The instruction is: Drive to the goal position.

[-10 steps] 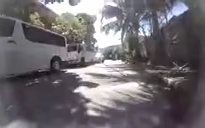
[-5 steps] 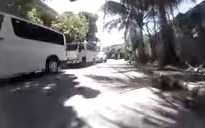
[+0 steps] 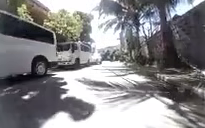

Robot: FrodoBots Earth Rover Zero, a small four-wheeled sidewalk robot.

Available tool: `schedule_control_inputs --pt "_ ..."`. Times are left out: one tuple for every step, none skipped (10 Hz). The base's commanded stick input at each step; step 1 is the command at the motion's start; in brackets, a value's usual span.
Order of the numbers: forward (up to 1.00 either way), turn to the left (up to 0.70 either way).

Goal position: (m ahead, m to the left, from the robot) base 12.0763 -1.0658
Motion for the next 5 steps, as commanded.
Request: schedule_control_inputs --pt "1.0 0.05" --pt "1.0 0.13" --pt "1.0 0.03" --pt "1.0 0.06" --pt "1.0 -0.13"
